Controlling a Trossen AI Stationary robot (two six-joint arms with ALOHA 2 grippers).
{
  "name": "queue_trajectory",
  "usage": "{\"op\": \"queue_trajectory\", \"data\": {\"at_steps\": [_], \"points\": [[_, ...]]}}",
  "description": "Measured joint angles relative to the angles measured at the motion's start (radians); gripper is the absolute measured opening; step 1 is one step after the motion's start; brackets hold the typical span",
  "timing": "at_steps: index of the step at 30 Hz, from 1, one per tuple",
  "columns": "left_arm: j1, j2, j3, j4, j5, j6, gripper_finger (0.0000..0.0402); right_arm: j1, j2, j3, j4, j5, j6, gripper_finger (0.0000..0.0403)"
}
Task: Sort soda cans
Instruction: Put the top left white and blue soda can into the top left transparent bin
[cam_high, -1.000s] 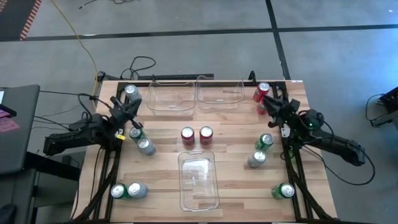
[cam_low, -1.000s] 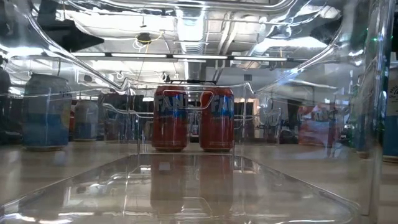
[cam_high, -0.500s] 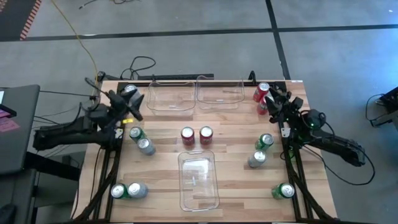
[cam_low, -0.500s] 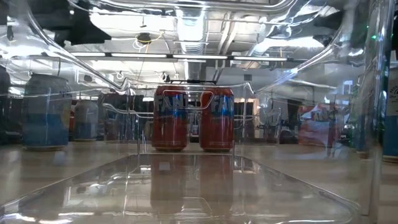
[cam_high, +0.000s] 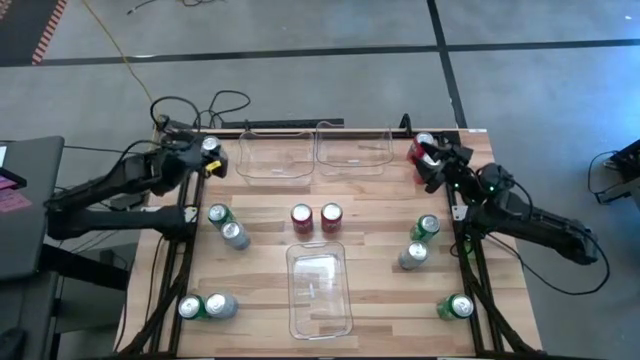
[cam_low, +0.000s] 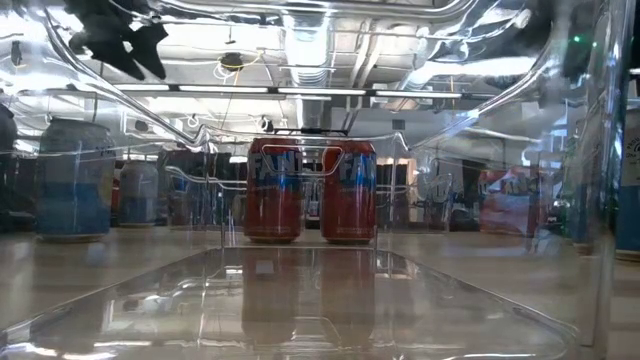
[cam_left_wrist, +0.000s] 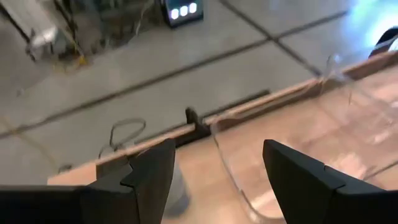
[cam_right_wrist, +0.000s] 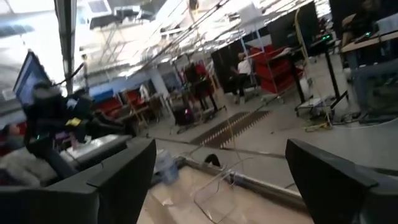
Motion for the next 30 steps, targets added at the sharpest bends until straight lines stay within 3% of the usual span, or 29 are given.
{"op": "queue_trajectory", "data": {"at_steps": [8, 16, 20, 30], "points": [[0.262, 0.114, 0.011, -0.05, 0.235, 0.062, 0.0241, 0.03, 0.119, 0.049, 0.003, 0.0, -0.052, 0.0395], [0.491, 0.204, 0.011, 0.023, 0.332, 0.236, 0.0241, 0.021, 0.189, 0.072, 0.003, 0.0, -0.079, 0.0398], [0.505, 0.208, 0.026, -0.023, 0.35, 0.254, 0.0249, 0.011, 0.206, 0.072, 0.003, 0.0, -0.079, 0.0398], [0.516, 0.234, 0.057, -0.063, 0.457, 0.173, 0.033, 0.012, 0.224, 0.072, 0.011, 0.0, -0.023, 0.0398]]}}
